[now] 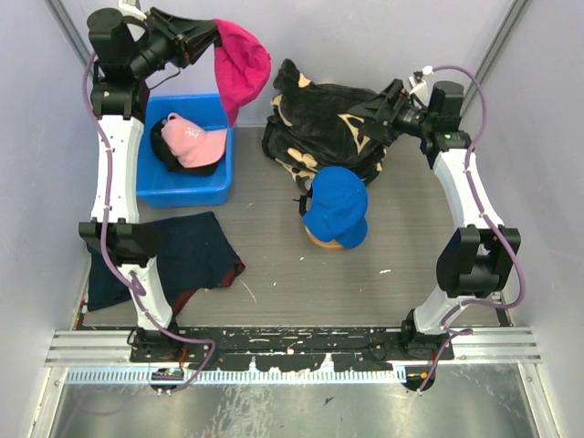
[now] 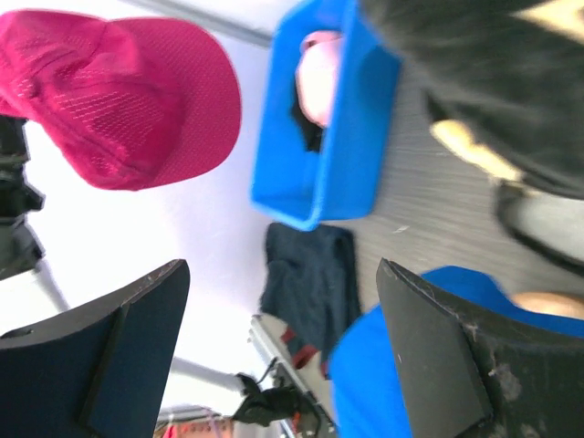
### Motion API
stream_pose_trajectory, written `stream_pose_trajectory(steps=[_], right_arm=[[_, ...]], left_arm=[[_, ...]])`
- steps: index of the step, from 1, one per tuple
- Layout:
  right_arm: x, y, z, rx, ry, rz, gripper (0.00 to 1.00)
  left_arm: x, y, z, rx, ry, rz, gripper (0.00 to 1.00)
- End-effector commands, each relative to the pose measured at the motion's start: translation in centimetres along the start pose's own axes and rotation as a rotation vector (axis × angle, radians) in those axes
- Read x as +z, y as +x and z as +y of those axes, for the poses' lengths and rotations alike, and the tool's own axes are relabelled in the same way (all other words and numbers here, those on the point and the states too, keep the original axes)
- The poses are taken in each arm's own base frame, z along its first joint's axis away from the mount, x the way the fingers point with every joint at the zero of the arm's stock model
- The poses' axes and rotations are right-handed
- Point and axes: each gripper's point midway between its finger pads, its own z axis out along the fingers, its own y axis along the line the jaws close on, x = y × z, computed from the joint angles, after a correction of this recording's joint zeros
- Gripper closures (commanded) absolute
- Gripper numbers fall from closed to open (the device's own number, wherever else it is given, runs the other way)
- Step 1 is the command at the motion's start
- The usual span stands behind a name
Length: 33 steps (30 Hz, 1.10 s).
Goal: Stack the hats
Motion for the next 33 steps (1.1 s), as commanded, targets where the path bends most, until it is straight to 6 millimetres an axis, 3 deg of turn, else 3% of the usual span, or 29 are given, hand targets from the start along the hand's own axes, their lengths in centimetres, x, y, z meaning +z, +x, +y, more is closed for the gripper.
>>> stream_pose_trajectory(steps=[1, 5, 8, 11, 17, 29, 33], right_arm=[[-1.4, 0.2, 11.1, -0.042, -0.267, -0.018, 0.11], [-1.0, 1.0, 15.2, 0.063, -0.362, 0.000, 0.12], [-1.4, 1.4, 17.9, 0.152, -0.528, -0.013, 0.13], [-1.6, 1.9, 19.4, 0.261, -0.620, -0.009, 0.14], [-1.3, 3.1, 22.1, 0.311, -0.687, -0.052, 0.16], [0.0, 5.5, 24.4, 0.305, -0.897, -0.089, 0.22], [0.7, 5.8, 24.2, 0.290, -0.901, -0.103, 0.22]], left_arm=[[-2.6, 1.8, -11.5, -0.134, 0.358, 0.085, 0.99], [-3.3, 2.7, -15.8, -0.231, 0.502, 0.138, 0.99], [-3.7, 3.8, -17.7, -0.292, 0.562, 0.165, 0.99], [-4.3, 4.3, -19.2, -0.333, 0.611, 0.182, 0.99], [-6.1, 5.1, -21.9, -0.378, 0.687, 0.190, 0.99], [-8.0, 6.5, -24.5, -0.433, 0.737, 0.205, 0.99], [-8.6, 6.8, -25.1, -0.438, 0.741, 0.204, 0.99]])
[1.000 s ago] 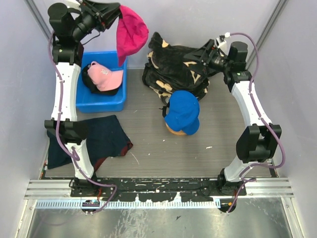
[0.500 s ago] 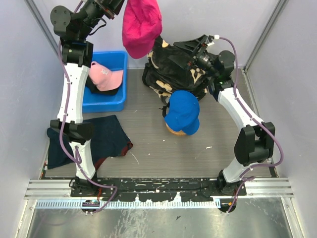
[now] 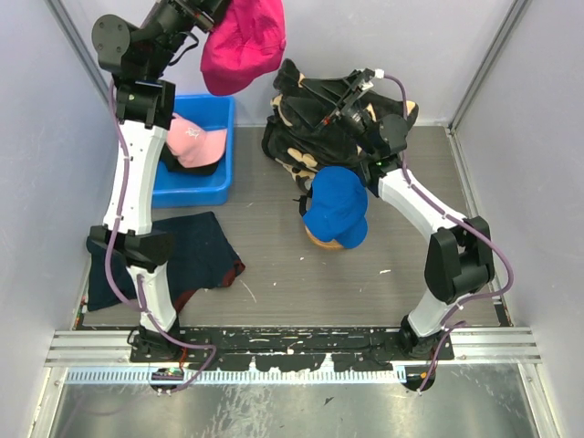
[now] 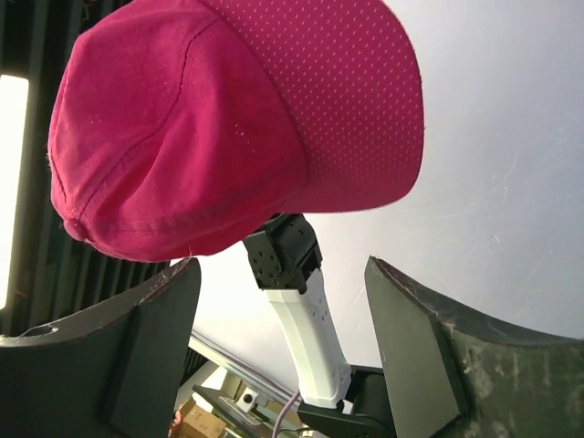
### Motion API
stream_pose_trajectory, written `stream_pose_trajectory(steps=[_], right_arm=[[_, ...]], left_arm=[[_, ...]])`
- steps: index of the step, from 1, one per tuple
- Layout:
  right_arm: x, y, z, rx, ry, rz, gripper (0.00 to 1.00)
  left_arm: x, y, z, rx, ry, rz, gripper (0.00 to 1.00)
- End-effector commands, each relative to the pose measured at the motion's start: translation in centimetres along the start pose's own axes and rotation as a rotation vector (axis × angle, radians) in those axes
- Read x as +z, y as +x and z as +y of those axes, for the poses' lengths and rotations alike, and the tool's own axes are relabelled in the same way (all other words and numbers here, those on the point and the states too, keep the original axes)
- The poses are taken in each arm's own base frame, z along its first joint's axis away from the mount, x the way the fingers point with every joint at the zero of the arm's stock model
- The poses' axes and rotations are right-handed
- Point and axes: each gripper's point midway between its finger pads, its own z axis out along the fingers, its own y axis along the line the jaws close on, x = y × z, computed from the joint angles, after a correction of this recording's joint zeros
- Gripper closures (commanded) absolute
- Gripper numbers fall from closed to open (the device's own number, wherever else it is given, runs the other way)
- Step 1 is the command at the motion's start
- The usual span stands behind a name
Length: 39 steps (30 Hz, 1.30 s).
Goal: Stack the hats
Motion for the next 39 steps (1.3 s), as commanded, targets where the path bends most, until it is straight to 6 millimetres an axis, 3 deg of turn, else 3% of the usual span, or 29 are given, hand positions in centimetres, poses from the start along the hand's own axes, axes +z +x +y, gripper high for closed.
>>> stream_pose_trajectory(steps=[1, 15, 28, 39], right_arm=[[0.4, 0.3, 3.0, -0.076, -0.136, -0.017, 0.22], [1.8, 1.3, 0.8, -0.027, -0.222, -0.031, 0.22], [2.1, 2.4, 2.8, 0.036, -0.381, -0.068, 0.23], [3.0, 3.3, 2.5, 0.053, -0.397, -0.055, 0.25]], left_arm=[[-0.8, 2.8, -4.1, 0.028, 0.079, 0.027, 0.99], [-0.4, 5.6, -4.7, -0.005, 0.086, 0.040, 0.99], [-0.7, 5.4, -4.3, 0.005, 0.080, 0.010, 0.99], [-0.7, 5.4, -4.4, 0.006, 0.092, -0.004, 0.99]])
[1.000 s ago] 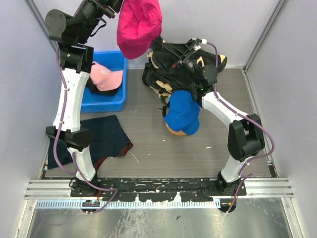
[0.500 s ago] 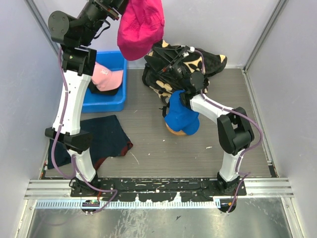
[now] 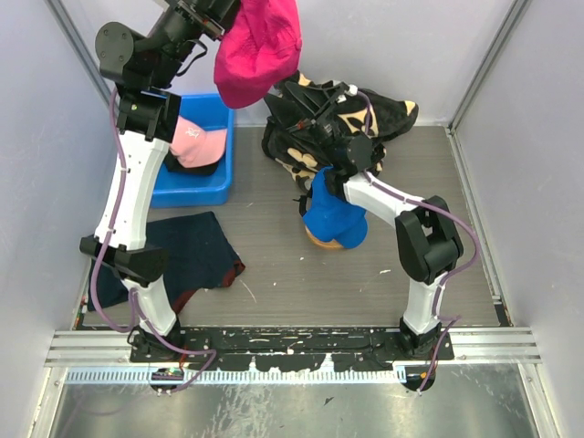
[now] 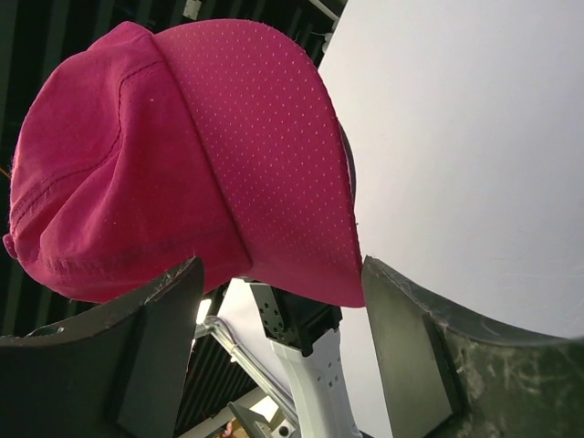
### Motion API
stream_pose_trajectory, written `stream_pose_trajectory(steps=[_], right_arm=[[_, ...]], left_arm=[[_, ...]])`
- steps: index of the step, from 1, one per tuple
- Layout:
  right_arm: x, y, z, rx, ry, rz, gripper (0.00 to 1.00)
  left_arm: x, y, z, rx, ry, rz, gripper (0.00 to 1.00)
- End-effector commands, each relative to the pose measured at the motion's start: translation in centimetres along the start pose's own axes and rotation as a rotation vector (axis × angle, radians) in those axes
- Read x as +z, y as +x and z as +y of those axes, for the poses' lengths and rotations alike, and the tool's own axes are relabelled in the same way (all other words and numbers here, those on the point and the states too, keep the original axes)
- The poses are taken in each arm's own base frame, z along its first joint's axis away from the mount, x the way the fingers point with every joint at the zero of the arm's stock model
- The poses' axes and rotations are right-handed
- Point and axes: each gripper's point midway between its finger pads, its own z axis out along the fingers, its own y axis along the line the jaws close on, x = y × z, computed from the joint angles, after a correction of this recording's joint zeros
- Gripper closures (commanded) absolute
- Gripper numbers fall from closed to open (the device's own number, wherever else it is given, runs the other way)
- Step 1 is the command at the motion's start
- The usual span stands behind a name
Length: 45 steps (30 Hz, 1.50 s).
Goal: Stack the hats
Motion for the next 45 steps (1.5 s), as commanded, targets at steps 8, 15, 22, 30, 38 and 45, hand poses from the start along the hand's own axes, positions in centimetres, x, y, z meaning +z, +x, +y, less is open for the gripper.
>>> stream_pose_trajectory(steps=[8, 15, 22, 30, 38, 45], right_arm=[[0.3, 1.2, 2.4, -0.041, -0.086, 0.016, 0.24], [0.7, 1.4, 2.5, -0.044, -0.093, 0.019, 0.24], [-0.1, 1.6, 1.4, -0.052, -0.055, 0.019, 0.24], [0.7, 1.7, 1.9, -0.050, -0.089, 0.021, 0.24], [1.9, 2.3, 2.2, -0.024, -0.139, 0.014, 0.24], [2.7, 2.8, 2.3, -0.006, -0.173, 0.009, 0.30]], left_arm=[[-0.8, 2.2, -3.9, 0.041, 0.087, 0.016, 0.99], [-0.8, 2.0, -3.9, 0.039, 0.090, 0.007, 0.99], [-0.8, 2.0, -4.1, 0.040, 0.093, 0.002, 0.99], [-1.0, 2.4, -3.9, 0.038, 0.093, 0.001, 0.99], [-1.2, 2.3, -3.5, 0.029, 0.093, -0.015, 0.99], [-1.6, 2.2, -3.3, 0.022, 0.094, -0.027, 0.99]])
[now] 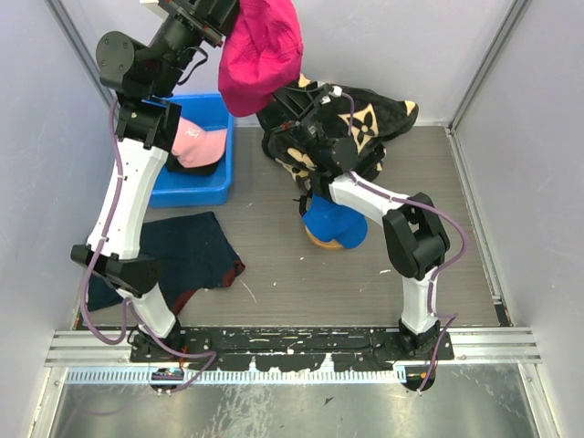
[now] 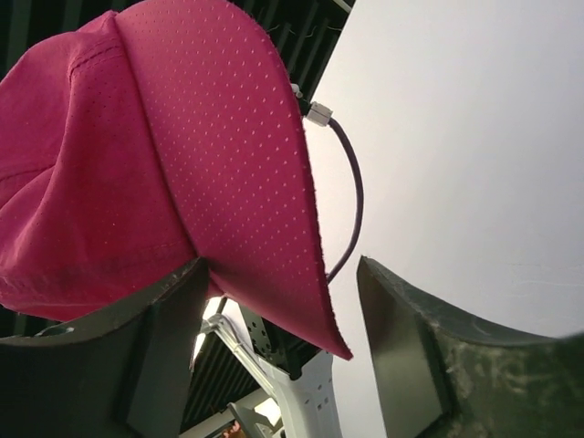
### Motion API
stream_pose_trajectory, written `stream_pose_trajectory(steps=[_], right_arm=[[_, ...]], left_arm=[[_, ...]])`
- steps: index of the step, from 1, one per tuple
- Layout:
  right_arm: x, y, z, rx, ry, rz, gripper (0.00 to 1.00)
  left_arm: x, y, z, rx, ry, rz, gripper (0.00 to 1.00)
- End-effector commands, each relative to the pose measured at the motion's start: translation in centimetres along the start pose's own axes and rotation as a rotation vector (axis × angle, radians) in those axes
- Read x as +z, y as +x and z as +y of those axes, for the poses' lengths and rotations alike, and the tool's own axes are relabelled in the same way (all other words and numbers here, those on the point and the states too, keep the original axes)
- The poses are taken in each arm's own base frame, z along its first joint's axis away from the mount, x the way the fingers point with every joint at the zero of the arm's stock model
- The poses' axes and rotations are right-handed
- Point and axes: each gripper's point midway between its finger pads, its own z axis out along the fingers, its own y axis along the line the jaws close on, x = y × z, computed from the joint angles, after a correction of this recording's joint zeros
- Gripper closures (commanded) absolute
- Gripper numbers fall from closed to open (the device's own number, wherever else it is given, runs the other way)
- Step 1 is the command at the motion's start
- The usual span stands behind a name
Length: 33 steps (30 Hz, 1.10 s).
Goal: Stack the hats
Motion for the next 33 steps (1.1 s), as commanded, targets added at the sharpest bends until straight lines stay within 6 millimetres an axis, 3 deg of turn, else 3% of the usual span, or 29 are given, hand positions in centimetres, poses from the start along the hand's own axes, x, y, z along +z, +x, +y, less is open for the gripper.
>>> stream_pose_trajectory(steps=[1, 6, 10, 13, 19, 23, 29, 33], right_arm=[[1.3, 0.9, 3.7, -0.021, -0.134, 0.005, 0.34], [0.8, 1.2, 4.0, -0.010, -0.134, 0.003, 0.72], [-1.0, 1.3, 4.3, -0.020, -0.090, 0.010, 0.78], [-2.9, 0.6, 5.2, -0.077, -0.029, 0.018, 0.98], [-6.8, -2.2, 8.9, -0.271, 0.181, 0.057, 0.99], [-9.2, -4.4, 10.1, -0.365, 0.370, 0.089, 0.99], [-11.7, -4.3, 10.8, -0.411, 0.576, 0.205, 0.99], [-12.7, -4.5, 10.8, -0.395, 0.614, 0.212, 0.99]], left_arm=[[-1.0, 1.8, -2.9, 0.035, 0.079, 0.021, 0.99], [-1.5, 1.0, -2.0, 0.018, 0.079, 0.004, 0.99], [-2.1, -1.2, -0.6, 0.021, 0.064, -0.033, 0.99], [-2.7, -3.0, 0.2, 0.042, 0.054, -0.055, 0.99], [-4.4, -5.4, 3.7, 0.065, 0.003, -0.079, 0.99], [-5.7, -6.5, 6.7, 0.060, -0.044, -0.083, 0.99], [-8.5, -7.2, 13.3, 0.072, -0.192, -0.057, 0.90], [-10.8, -7.0, 17.0, 0.074, -0.275, -0.030, 0.80]])
